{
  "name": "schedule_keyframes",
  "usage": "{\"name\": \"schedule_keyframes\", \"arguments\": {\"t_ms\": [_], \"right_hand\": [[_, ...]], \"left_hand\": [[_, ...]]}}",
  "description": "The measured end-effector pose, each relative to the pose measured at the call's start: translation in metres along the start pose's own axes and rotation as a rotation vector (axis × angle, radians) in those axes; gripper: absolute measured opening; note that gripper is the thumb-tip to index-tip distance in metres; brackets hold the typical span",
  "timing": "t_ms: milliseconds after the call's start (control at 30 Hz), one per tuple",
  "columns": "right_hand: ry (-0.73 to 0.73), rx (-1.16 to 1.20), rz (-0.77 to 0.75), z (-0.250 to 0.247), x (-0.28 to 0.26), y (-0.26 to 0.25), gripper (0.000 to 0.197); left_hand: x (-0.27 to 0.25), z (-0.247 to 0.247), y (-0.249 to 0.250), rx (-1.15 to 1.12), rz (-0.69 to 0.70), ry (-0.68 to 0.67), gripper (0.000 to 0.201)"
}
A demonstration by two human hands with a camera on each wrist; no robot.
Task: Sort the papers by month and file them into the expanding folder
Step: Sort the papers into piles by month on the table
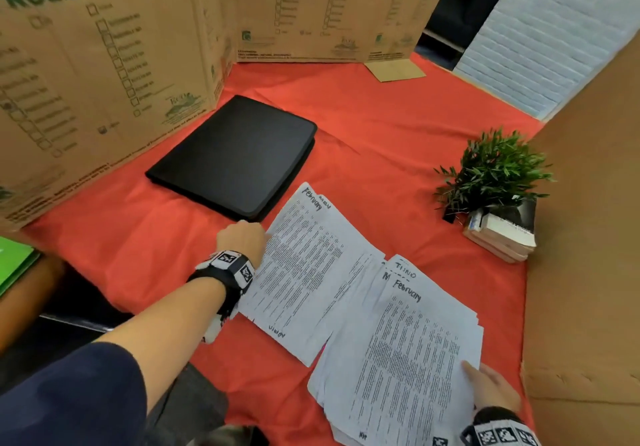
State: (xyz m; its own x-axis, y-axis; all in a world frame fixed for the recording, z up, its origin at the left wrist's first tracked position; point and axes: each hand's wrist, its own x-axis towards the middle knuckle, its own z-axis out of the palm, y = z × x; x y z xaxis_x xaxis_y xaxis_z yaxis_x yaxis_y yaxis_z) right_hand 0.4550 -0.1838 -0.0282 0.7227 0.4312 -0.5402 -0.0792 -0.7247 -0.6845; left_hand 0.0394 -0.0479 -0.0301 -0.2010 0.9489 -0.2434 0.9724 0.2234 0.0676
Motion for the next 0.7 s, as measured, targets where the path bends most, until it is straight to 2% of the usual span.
{"name": "schedule_keyframes", "arguments": {"t_ms": [67,133,200,300,367,467,600,633,700], "right_hand": [[-0.005,-0.031,-0.010,0.000,0.000,0.003,0.034],[0.017,-0.049,-0.027,0.001,-0.001,0.002,0.034],[0.022,-0.031,-0.024,0.002,-0.001,0.001,0.034],[0.014,-0.018,-0.031,0.003,-0.001,0.002,0.034],[0.022,-0.028,-0.051,0.004,0.002,0.007,0.036],[0.026,-0.032,-0.056,0.004,0.001,0.011,0.036],[0.028,0.038,-0.009,0.001,0.011,0.021,0.035],[0.012,0.066,0.005,-0.001,0.024,0.029,0.043],[0.003,0.120,0.049,0.000,0.035,0.036,0.072]], "left_hand": [[0.002,-0.022,0.000,0.091,0.033,0.064,0.023],[0.002,-0.046,0.003,0.061,0.093,0.098,0.027],[-0.001,-0.073,0.011,-0.085,0.193,0.160,0.034],[-0.009,-0.109,0.029,-0.416,0.324,0.269,0.018],[-0.014,-0.123,0.047,-0.602,0.383,0.269,0.040],[-0.030,-0.121,0.077,-0.788,0.403,0.195,0.043],[-0.056,-0.051,0.116,-0.753,0.328,-0.040,0.030],[-0.064,-0.029,0.124,-0.715,0.322,-0.102,0.025],[-0.079,0.007,0.136,-0.618,0.325,-0.190,0.020]]}}
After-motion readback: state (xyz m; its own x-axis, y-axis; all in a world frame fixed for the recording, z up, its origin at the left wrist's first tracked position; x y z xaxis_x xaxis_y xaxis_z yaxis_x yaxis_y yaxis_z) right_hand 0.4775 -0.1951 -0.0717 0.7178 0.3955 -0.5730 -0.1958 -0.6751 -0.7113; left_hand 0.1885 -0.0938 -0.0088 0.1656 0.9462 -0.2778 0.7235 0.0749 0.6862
